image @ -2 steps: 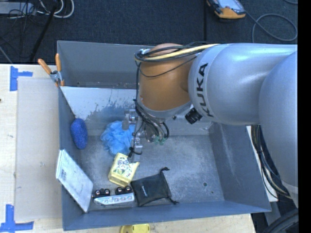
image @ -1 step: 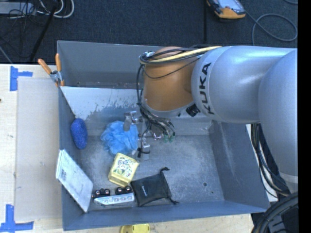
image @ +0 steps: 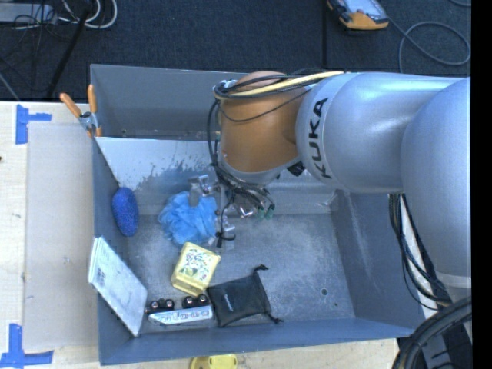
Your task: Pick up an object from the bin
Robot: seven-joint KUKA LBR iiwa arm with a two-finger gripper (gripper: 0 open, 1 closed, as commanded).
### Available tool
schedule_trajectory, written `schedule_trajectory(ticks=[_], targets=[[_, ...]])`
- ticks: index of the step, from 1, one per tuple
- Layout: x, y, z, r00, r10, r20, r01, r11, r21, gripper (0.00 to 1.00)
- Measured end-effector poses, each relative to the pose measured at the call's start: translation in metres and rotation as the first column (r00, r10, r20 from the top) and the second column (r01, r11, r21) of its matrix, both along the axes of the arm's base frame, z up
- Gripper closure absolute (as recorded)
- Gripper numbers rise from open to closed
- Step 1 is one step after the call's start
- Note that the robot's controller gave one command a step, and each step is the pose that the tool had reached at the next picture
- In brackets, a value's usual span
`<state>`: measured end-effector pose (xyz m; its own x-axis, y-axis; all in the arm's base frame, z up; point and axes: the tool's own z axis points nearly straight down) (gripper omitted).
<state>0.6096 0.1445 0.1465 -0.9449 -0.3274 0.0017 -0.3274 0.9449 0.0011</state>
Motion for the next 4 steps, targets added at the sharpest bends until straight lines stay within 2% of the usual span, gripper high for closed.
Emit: schedule_trajectory(ticks=[1, 2, 3, 4], targets=[[0.0, -0.027, -0.028, 1.0, -0.028, 0.006, 0.028, 1.0, 0.003, 0.0], [-0.006, -0.06, -0.046, 0.98, 0.201, 0.003, -0.201, 0.98, 0.0, 0.0], [0.0, -0.024, -0.059, 0.957, 0.291, 0.006, -0.291, 0.957, -0.003, 0.0], [-0.022, -0.004, -0.065, 0.89, 0.456, 0.011, -0.456, 0.89, 0.002, 0.0]])
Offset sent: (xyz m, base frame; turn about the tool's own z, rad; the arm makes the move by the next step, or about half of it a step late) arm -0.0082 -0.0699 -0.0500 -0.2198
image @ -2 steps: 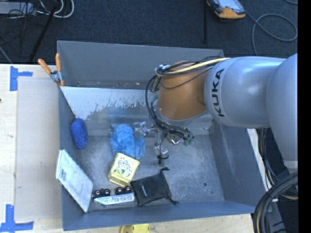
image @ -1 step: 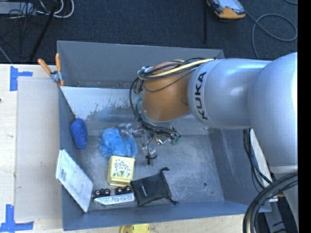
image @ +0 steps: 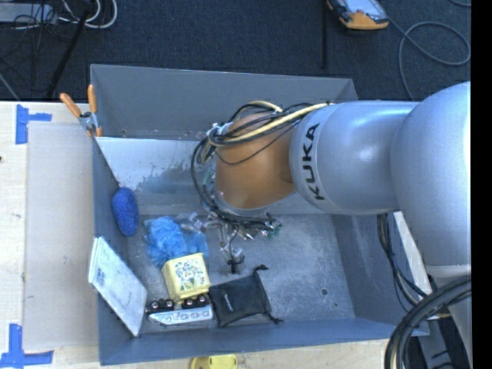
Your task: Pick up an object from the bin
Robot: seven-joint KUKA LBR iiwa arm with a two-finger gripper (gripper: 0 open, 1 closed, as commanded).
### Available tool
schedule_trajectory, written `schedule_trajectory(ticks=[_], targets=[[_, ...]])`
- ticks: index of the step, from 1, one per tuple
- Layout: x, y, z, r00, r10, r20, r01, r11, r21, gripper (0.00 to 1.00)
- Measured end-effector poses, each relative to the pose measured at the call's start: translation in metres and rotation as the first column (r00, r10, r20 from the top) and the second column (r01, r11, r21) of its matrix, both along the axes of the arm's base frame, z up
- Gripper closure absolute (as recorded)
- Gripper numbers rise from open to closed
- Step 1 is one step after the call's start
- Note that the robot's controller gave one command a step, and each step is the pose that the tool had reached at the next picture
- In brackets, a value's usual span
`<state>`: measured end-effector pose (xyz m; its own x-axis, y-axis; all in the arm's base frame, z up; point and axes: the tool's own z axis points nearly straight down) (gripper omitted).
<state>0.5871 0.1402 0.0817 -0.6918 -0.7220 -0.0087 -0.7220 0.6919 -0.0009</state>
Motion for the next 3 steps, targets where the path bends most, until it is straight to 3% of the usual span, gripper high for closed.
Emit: schedule_trajectory(ticks=[3], targets=[[0.0, 0.023, 0.001, 0.998, -0.061, 0.001, 0.061, 0.998, -0.001, 0.0]])
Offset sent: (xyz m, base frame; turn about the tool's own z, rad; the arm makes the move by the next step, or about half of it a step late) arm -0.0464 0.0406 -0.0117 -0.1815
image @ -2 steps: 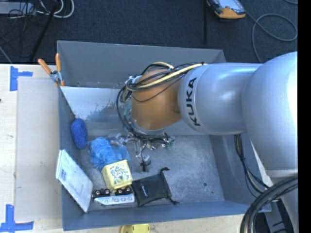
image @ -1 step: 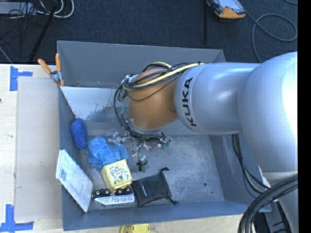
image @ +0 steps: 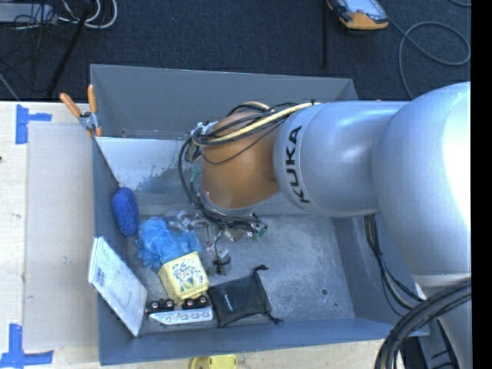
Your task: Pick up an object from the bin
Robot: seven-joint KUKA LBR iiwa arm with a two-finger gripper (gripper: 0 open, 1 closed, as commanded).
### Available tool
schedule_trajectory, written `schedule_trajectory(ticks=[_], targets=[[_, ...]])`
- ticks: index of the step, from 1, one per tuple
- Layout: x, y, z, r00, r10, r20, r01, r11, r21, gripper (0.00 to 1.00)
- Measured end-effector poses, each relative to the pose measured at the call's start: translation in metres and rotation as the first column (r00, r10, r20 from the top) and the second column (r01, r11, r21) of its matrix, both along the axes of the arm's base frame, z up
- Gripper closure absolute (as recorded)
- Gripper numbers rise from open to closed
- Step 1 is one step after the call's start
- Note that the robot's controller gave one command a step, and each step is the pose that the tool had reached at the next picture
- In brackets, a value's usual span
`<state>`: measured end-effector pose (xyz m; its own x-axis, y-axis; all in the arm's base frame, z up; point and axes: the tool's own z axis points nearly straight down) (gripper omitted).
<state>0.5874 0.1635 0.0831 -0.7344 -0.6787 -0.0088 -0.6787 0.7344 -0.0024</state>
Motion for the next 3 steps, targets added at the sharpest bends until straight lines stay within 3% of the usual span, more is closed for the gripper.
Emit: schedule_trajectory(ticks=[1, 2, 3], targets=[[-0.014, -0.01, -0.005, 0.993, 0.118, -0.001, -0.118, 0.993, -0.002, 0.0], [-0.02, -0.03, 0.002, 0.941, 0.34, -0.002, -0.34, 0.941, -0.003, 0.0], [-0.003, -0.055, 0.0, 0.969, 0.245, -0.006, -0.245, 0.969, -0.001, 0.0]])
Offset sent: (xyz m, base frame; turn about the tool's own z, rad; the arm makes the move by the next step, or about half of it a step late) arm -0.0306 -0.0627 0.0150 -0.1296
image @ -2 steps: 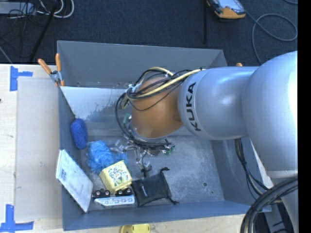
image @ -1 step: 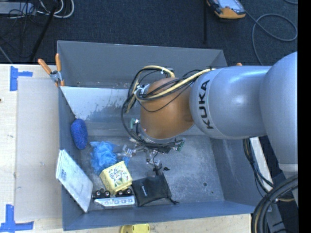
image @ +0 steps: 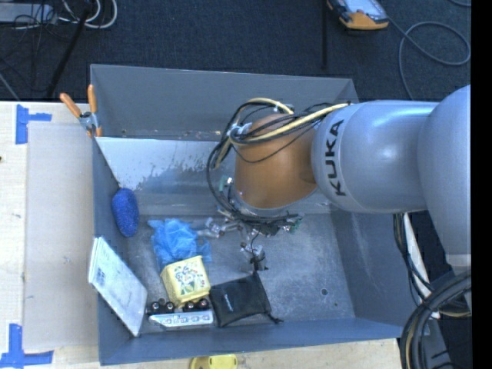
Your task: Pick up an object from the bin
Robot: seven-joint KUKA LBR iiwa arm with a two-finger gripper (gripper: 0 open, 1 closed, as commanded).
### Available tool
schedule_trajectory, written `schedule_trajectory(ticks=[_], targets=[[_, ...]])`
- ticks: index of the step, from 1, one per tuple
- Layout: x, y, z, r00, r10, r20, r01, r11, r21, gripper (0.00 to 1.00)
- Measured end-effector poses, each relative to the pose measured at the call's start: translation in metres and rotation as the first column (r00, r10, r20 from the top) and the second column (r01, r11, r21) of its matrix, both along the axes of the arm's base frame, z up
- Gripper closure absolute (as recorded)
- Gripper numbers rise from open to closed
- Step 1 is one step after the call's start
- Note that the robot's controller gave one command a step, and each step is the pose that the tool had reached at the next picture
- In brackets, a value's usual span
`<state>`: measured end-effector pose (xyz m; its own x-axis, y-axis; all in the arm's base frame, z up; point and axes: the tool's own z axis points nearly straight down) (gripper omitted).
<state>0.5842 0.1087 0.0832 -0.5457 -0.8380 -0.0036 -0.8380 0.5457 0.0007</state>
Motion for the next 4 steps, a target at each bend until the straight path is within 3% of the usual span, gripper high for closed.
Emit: schedule_trajectory(ticks=[1, 2, 3, 4], targets=[[-0.032, 0.05, -0.005, 0.999, 0.043, 0.005, -0.043, 0.999, -0.003, 0.0], [-0.03, 0.075, -0.008, 0.985, 0.172, 0.002, -0.172, 0.985, 0.0, 0.0], [-0.084, 0.114, -0.003, 0.916, 0.398, 0.04, -0.398, 0.917, -0.015, 1.0], [-0.084, 0.114, -0.003, 0.917, 0.397, 0.04, -0.397, 0.918, -0.015, 1.0]])
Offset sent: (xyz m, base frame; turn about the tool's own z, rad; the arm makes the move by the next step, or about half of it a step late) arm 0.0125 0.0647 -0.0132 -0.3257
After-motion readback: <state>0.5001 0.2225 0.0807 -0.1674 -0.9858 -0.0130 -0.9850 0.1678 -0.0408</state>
